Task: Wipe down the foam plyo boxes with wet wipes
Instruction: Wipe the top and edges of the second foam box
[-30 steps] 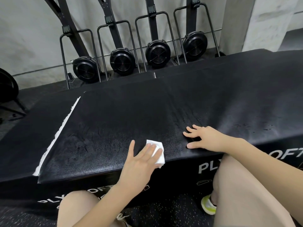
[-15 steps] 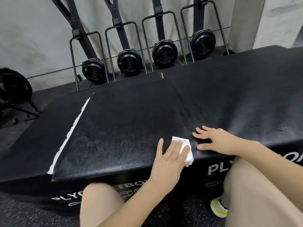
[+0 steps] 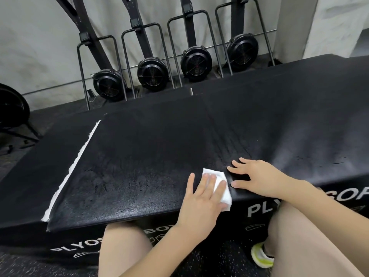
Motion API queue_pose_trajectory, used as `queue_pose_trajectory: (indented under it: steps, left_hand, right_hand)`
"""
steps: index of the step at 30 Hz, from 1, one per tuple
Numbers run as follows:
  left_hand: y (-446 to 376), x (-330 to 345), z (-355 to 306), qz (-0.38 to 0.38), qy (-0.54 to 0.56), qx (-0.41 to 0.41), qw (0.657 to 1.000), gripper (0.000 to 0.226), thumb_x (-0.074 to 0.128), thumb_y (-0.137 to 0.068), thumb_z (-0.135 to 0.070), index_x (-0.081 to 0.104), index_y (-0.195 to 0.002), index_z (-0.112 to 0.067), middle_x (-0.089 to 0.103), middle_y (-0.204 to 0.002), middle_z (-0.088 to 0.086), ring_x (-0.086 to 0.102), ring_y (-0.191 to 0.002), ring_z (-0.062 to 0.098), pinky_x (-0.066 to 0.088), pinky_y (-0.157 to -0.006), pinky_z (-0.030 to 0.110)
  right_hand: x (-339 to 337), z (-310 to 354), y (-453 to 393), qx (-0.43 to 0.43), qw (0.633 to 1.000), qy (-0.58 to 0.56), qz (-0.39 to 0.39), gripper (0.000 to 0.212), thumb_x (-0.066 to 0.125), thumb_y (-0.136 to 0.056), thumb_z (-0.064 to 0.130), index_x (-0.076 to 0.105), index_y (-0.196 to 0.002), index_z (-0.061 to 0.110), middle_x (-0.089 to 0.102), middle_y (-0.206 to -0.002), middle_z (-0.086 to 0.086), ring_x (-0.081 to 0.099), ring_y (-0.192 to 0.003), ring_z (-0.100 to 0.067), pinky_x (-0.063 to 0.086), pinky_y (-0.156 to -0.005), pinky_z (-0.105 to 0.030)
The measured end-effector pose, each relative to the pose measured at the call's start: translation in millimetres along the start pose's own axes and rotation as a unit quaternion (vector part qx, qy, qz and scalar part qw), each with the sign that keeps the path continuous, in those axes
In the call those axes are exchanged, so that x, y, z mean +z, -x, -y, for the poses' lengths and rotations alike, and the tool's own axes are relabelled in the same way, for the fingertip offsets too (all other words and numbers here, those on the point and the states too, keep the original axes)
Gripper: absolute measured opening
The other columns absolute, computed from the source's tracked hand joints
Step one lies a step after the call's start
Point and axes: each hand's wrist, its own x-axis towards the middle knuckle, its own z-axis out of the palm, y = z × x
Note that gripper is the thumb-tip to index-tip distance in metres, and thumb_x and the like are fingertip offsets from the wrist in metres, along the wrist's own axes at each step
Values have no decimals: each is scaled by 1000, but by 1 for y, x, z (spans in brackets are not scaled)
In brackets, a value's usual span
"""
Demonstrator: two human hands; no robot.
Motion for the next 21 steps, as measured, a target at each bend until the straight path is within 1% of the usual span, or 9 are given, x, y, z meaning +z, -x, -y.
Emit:
queue_pose_trajectory:
  steps: [4,7,8,10,11,12,14,16,21]
  left_hand:
    - [-26,-3,-12,11,7,9,1000,59,33,-102,-51,47,-148,-16,54,-146,9,43,-142,27,16,-117,64]
    - [-47,-4,-9,21,15,-7,1000,60,24,-103,-45,46,-149,-13,53,-146,10,42,-143,28,7,-119,65]
    - [-56,-5,-6,31,18,-15,999,63,19,-102,-43,45,-149,-11,52,-148,11,41,-143,28,4,-119,65]
    - [-75,-7,4,59,30,-31,997,71,8,-98,-43,36,-153,-10,43,-154,13,33,-148,28,-7,-120,65]
    - [-86,-9,10,74,37,-39,996,71,6,-97,-42,30,-155,-9,37,-158,13,26,-151,28,-12,-119,64]
    - [-98,-11,17,93,41,-48,994,68,8,-99,-41,25,-157,-9,30,-161,13,20,-152,28,-15,-117,63]
    - [-122,-14,32,129,48,-64,988,61,21,-105,-38,17,-159,-10,20,-165,12,11,-154,25,-14,-118,62]
    - [-146,-11,50,148,56,-80,984,60,25,-106,-39,15,-159,-12,17,-166,9,9,-154,23,-10,-120,63]
    - [-189,-3,84,194,66,-91,974,61,23,-106,-37,8,-161,-16,10,-168,7,2,-155,22,-11,-119,62]
  right_hand:
    - [-1,-6,0,-8,997,-25,-68,42,53,-98,49,54,-139,39,43,-150,21,30,-144,1,27,-118,-28]
    - [-3,-11,-5,-1,994,-29,-105,32,54,-100,43,65,-129,36,57,-136,23,44,-135,4,35,-112,-24]
    - [-5,-13,-8,-1,994,-21,-104,30,52,-100,44,69,-124,37,63,-129,24,49,-130,3,40,-107,-24]
    - [-10,-14,-13,-7,995,9,-98,35,41,-98,51,72,-109,39,71,-110,21,64,-109,-4,51,-90,-27]
    - [-12,-14,-16,-9,995,25,-96,39,36,-96,54,70,-104,38,72,-102,20,65,-98,-8,52,-82,-28]
    - [-15,-15,-20,-11,994,39,-97,37,36,-97,54,69,-105,39,71,-100,20,63,-96,-8,52,-80,-27]
    - [-15,-17,-28,-22,992,68,-102,31,44,-101,49,67,-120,44,66,-121,25,56,-119,-6,47,-94,-28]
    - [-15,-18,-34,-24,994,77,-78,34,45,-102,48,61,-132,43,54,-140,25,40,-140,-6,39,-108,-28]
    - [-18,-20,-40,-23,998,51,-38,42,41,-103,51,57,-139,36,53,-142,23,30,-145,-4,32,-114,-26]
